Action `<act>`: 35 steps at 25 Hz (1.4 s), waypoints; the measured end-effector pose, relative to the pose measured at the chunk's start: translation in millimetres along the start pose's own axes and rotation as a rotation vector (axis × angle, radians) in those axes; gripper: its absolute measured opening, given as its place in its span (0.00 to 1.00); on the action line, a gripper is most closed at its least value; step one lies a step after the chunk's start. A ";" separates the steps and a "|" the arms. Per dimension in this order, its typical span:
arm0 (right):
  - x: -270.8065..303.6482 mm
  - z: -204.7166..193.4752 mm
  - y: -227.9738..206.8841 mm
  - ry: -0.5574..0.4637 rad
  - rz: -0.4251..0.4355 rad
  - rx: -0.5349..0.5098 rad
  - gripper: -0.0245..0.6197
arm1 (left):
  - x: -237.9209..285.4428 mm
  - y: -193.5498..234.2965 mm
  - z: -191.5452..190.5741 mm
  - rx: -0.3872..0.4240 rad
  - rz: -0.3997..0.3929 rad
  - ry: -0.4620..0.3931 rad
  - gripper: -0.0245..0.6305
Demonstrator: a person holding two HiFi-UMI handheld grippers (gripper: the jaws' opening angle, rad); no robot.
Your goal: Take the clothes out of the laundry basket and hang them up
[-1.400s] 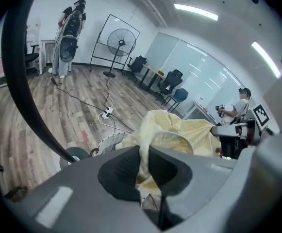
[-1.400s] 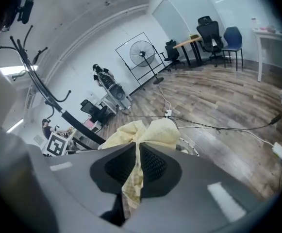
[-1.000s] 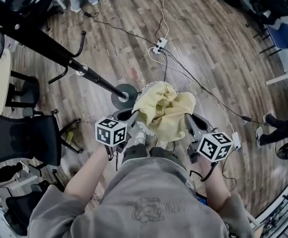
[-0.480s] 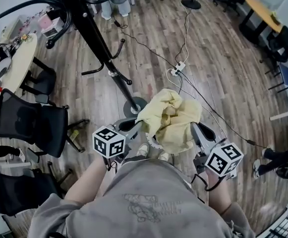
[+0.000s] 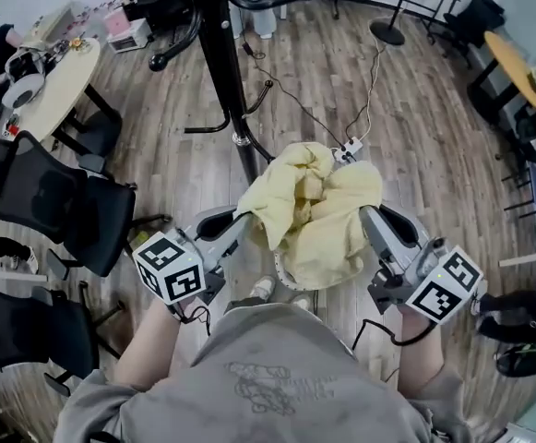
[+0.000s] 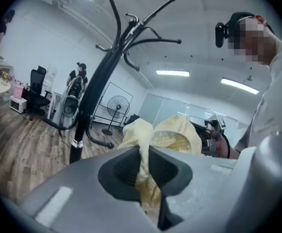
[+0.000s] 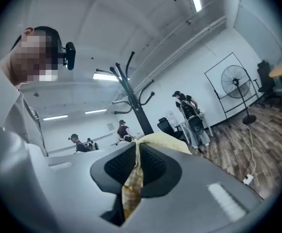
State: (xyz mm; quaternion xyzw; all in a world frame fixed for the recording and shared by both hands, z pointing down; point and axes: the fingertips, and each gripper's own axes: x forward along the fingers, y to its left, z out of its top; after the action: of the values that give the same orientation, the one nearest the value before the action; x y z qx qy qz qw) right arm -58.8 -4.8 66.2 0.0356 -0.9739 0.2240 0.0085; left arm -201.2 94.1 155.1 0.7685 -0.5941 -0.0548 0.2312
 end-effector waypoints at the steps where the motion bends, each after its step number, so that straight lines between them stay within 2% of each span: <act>1: 8.0 15.4 4.9 -0.016 0.029 -0.019 0.11 | -8.2 2.6 17.1 0.009 0.022 -0.039 0.10; 5: 41.5 77.6 16.9 -0.088 0.119 -0.108 0.11 | -42.1 20.2 79.4 0.033 0.130 -0.213 0.10; 8: 70.9 118.1 13.0 -0.129 0.133 -0.194 0.11 | -66.3 42.1 111.7 0.039 0.220 -0.323 0.09; 11: 98.0 148.6 -15.1 -0.175 0.098 -0.206 0.11 | -86.3 66.4 126.6 0.020 0.316 -0.395 0.09; 14: 123.7 157.2 -67.6 -0.185 0.011 -0.165 0.11 | -102.2 90.8 125.4 0.015 0.404 -0.431 0.09; 20: 176.4 137.6 -169.1 -0.109 -0.204 -0.191 0.11 | -110.9 126.9 90.3 -0.017 0.528 -0.379 0.09; 25: 209.9 87.5 -215.5 -0.010 -0.307 -0.181 0.11 | -95.1 158.3 41.4 -0.063 0.612 -0.268 0.09; 30: 236.6 23.1 -244.0 0.146 -0.347 -0.207 0.11 | -88.8 193.1 -16.0 -0.172 0.705 -0.174 0.09; 35: 253.8 -38.9 -260.4 0.320 -0.344 -0.258 0.11 | -72.7 216.9 -66.4 -0.250 0.743 -0.078 0.10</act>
State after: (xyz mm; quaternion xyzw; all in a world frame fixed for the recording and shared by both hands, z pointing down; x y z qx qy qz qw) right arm -292.8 -238.0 222.9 0.1635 -0.9603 0.0961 0.2046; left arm -390.9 141.0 291.4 0.4646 -0.8288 -0.0684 0.3041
